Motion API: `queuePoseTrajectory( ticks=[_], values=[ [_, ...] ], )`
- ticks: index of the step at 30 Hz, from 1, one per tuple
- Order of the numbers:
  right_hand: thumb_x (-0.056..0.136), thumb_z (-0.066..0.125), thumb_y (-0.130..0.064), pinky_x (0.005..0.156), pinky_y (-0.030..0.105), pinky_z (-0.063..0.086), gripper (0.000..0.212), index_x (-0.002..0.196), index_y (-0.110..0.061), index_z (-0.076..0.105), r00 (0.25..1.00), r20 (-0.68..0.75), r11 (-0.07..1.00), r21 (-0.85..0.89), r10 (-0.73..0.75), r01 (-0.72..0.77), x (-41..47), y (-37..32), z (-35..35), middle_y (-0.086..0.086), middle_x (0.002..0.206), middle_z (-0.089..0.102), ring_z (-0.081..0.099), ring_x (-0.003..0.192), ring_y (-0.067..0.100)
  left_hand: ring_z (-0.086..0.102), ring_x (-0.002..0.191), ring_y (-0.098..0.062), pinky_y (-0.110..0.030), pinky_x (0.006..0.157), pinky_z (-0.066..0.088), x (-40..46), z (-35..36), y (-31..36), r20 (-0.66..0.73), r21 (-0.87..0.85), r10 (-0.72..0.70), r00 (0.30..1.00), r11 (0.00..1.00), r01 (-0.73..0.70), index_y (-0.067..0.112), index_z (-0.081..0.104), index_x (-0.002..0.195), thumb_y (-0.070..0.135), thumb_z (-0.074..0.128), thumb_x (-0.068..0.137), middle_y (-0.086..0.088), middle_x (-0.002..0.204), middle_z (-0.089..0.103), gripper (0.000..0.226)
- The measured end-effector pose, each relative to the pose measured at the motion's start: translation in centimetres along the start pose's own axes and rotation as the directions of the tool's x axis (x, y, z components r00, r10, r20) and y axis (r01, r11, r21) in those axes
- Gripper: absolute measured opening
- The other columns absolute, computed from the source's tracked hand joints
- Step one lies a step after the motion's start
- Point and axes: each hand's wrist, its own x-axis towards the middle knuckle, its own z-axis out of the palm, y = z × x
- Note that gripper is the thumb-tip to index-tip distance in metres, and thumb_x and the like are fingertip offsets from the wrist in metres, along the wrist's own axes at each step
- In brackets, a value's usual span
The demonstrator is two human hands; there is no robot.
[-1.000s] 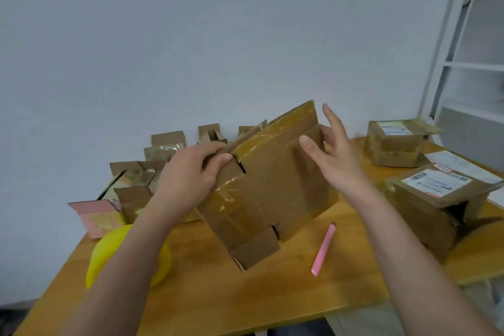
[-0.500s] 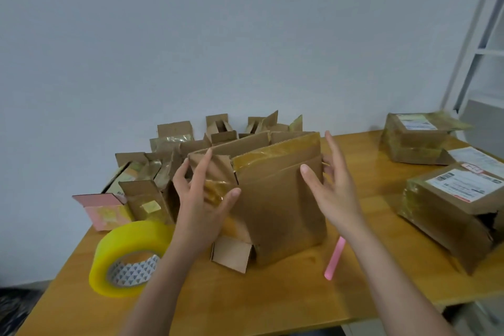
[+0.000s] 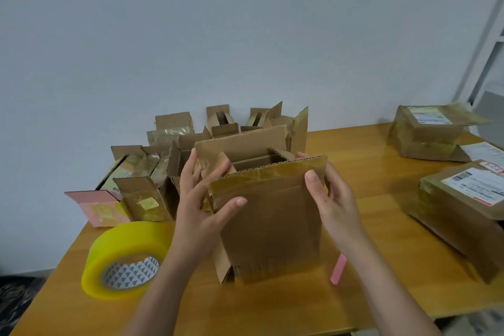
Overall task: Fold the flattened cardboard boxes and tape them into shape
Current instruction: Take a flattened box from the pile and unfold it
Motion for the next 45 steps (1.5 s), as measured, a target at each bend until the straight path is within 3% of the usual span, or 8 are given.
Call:
queuePoseTrajectory(
  ticks=[7, 11, 14, 16, 22, 29, 34, 45],
  values=[
    [0.084, 0.043, -0.077, 0.106, 0.039, 0.044, 0.056, 0.106, -0.032, 0.069, 0.988, -0.024, 0.987, -0.034, -0.155, 0.154, 0.5, -1.0, -0.2, -0.02, 0.113, 0.061, 0.052, 0.121, 0.01, 0.03, 0.142, 0.001, -0.048, 0.113, 0.035, -0.8, 0.5, 0.4, -0.096, -0.191, -0.041, 0.995, 0.981, 0.022, 0.031, 0.078, 0.087, 0.073, 0.064, 0.072, 0.025, 0.155, 0.03, 0.047],
    [0.096, 0.042, -0.057, 0.103, 0.044, 0.045, 0.046, 0.093, -0.022, 0.072, 0.994, -0.047, 0.994, -0.054, -0.102, 0.1, 0.6, -1.0, 0.2, -0.018, 0.117, 0.059, 0.054, 0.119, 0.009, 0.033, 0.141, 0.0, -0.03, 0.108, 0.034, -0.7, 0.6, 0.7, -0.063, -0.323, -0.069, 0.996, 0.945, 0.045, 0.042, 0.069, 0.116, 0.043, 0.062, 0.08, 0.027, 0.151, 0.036, 0.036],
    [0.099, 0.05, -0.035, 0.103, 0.039, 0.046, 0.021, 0.113, -0.027, 0.064, 0.992, -0.102, 0.997, -0.046, -0.07, 0.065, 0.5, -1.0, 0.6, -0.02, 0.124, 0.054, 0.051, 0.114, -0.003, 0.036, 0.138, 0.003, -0.023, 0.105, 0.034, -0.2, 0.8, 0.4, -0.078, -0.353, -0.106, 0.991, 0.933, 0.072, 0.047, 0.036, 0.143, 0.021, 0.056, 0.082, 0.027, 0.149, 0.038, 0.069],
    [0.099, 0.054, -0.025, 0.1, 0.03, 0.047, 0.036, 0.132, -0.036, 0.046, 0.995, -0.1, 1.0, -0.001, -0.025, 0.025, 0.8, -1.1, 0.6, -0.021, 0.136, 0.046, 0.051, 0.106, -0.008, 0.036, 0.137, 0.005, -0.022, 0.104, 0.033, 0.1, 0.9, 0.2, -0.066, -0.336, -0.121, 0.99, 0.937, 0.092, 0.047, 0.024, 0.15, 0.017, 0.05, 0.081, 0.03, 0.15, 0.035, 0.079],
    [0.105, 0.032, -0.013, 0.095, 0.004, 0.027, 0.059, 0.152, -0.045, 0.014, 0.99, 0.143, 1.0, 0.008, -0.015, 0.014, 2.3, -0.8, 0.7, -0.031, 0.149, 0.034, 0.036, 0.12, -0.022, 0.039, 0.123, 0.009, -0.014, 0.095, 0.034, 0.7, 1.0, -0.5, -0.092, -0.26, -0.209, 0.973, 0.949, 0.18, 0.05, 0.035, 0.143, 0.024, 0.046, 0.078, 0.017, 0.134, 0.037, 0.071],
    [0.094, 0.031, -0.027, 0.102, 0.005, 0.03, 0.041, 0.12, -0.029, 0.064, 0.984, 0.148, 0.995, -0.01, -0.097, 0.099, 2.9, -0.2, 1.2, -0.02, 0.133, 0.052, 0.04, 0.128, -0.01, 0.037, 0.124, 0.009, 0.002, 0.092, 0.03, 0.6, 1.3, -1.2, -0.091, -0.166, -0.208, 0.974, 0.967, 0.191, 0.031, 0.061, 0.125, 0.03, 0.04, 0.082, 0.012, 0.136, 0.04, 0.048],
    [0.09, 0.028, -0.033, 0.097, 0.003, 0.031, 0.042, 0.116, -0.035, 0.061, 0.981, 0.191, 0.999, 0.026, -0.042, 0.037, 2.7, -0.2, 1.9, -0.041, 0.126, 0.046, 0.035, 0.13, -0.009, 0.035, 0.134, 0.0, -0.008, 0.1, 0.031, 0.3, 1.8, -1.7, -0.121, -0.219, -0.21, 0.97, 0.959, 0.18, 0.034, 0.054, 0.133, 0.031, 0.039, 0.082, 0.012, 0.148, 0.042, 0.053],
    [0.084, 0.034, -0.014, 0.106, 0.016, 0.033, 0.039, 0.101, -0.018, 0.069, 0.964, 0.163, 0.974, 0.123, -0.211, 0.192, 3.3, 1.1, 1.6, -0.004, 0.136, 0.055, 0.042, 0.135, 0.009, 0.031, 0.126, 0.021, 0.006, 0.092, 0.026, -0.6, 2.4, -2.3, -0.111, -0.202, -0.201, 0.973, 0.963, 0.176, 0.033, 0.047, 0.139, 0.028, 0.037, 0.082, 0.011, 0.155, 0.034, 0.058]
  ],
)
